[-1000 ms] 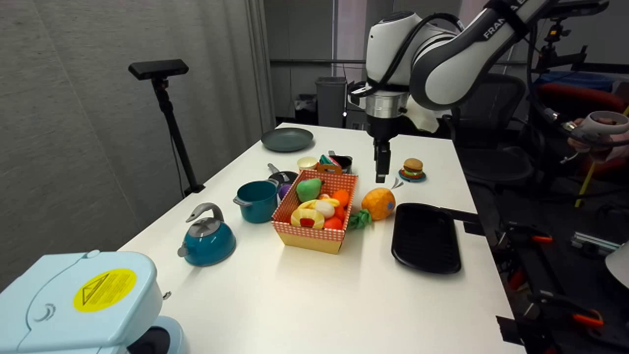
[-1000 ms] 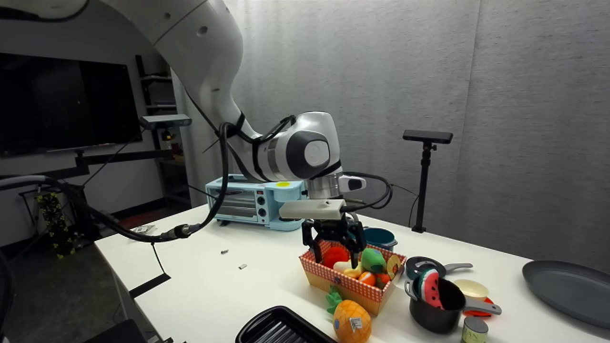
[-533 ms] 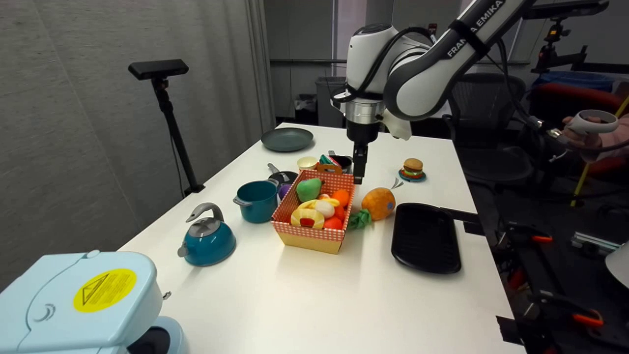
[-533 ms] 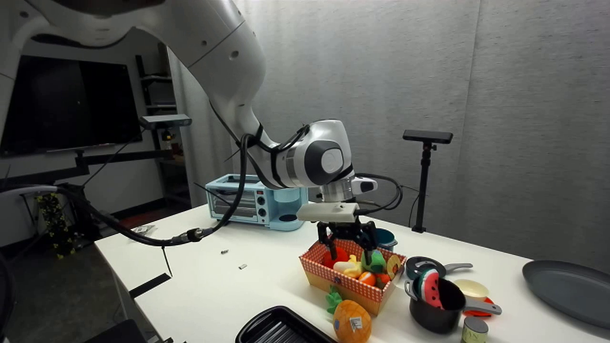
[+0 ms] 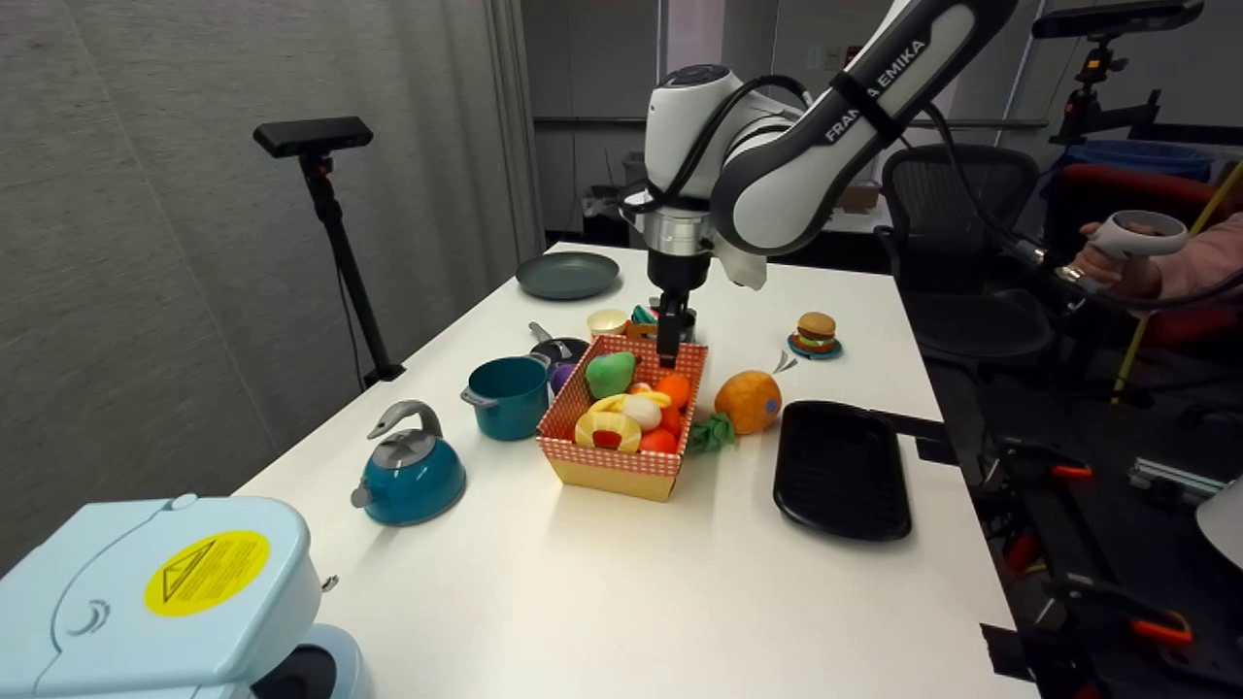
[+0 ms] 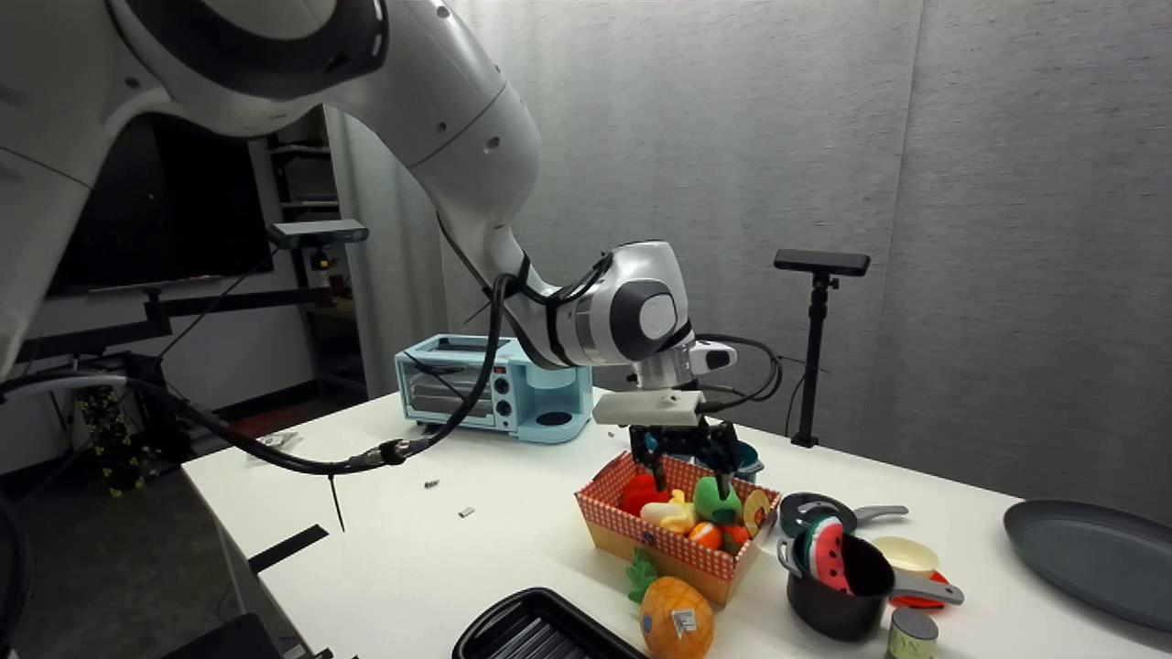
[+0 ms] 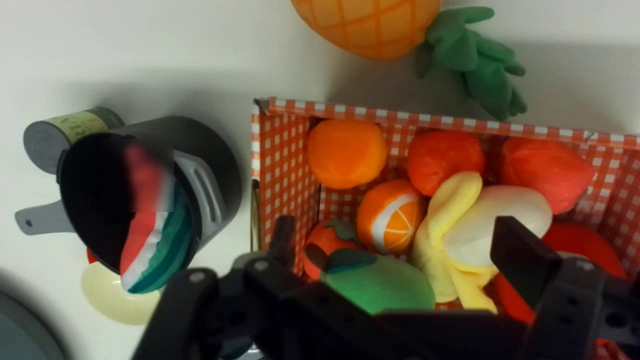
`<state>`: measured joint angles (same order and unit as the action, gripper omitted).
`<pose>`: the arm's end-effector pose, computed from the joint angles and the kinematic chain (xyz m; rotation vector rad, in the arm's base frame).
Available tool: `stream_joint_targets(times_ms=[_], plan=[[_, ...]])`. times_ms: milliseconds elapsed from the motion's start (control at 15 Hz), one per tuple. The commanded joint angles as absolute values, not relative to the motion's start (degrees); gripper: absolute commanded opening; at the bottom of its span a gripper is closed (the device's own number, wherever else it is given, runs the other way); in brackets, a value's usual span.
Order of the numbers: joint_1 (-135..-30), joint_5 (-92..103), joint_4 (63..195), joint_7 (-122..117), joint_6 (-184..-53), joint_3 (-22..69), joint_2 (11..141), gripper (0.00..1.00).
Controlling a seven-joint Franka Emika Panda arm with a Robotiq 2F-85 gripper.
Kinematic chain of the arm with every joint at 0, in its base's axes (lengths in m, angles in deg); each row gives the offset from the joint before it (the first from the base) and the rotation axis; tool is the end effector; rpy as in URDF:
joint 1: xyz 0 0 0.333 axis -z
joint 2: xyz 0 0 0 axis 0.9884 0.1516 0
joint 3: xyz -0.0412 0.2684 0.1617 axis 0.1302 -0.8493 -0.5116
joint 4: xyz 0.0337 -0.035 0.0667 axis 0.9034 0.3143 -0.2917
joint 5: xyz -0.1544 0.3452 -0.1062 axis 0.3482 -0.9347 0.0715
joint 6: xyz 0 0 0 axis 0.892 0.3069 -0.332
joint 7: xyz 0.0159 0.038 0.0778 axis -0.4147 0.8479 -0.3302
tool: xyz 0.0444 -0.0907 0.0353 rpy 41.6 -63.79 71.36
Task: Take the green object from the box and place it on the black plate
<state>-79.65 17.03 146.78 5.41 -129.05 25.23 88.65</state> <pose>0.6329 -0.0720 0.2320 2.9235 0.2131 0.1150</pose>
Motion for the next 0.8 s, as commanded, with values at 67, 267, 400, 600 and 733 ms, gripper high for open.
stream_joint_targets(times_ms=[67,267,400,600,733], plan=[[-80.7,17.0,139.7,3.4,-129.6,25.8,94.1,1.0],[-81.1,16.8,136.4,2.9,-129.3,25.8,96.7,1.0],[-81.3,16.8,134.0,2.5,-129.1,25.9,98.7,1.0],[-81.5,16.5,130.1,2.1,-128.5,26.0,101.8,1.0],[-81.6,16.5,127.5,2.3,-128.0,26.0,103.9,1.0]])
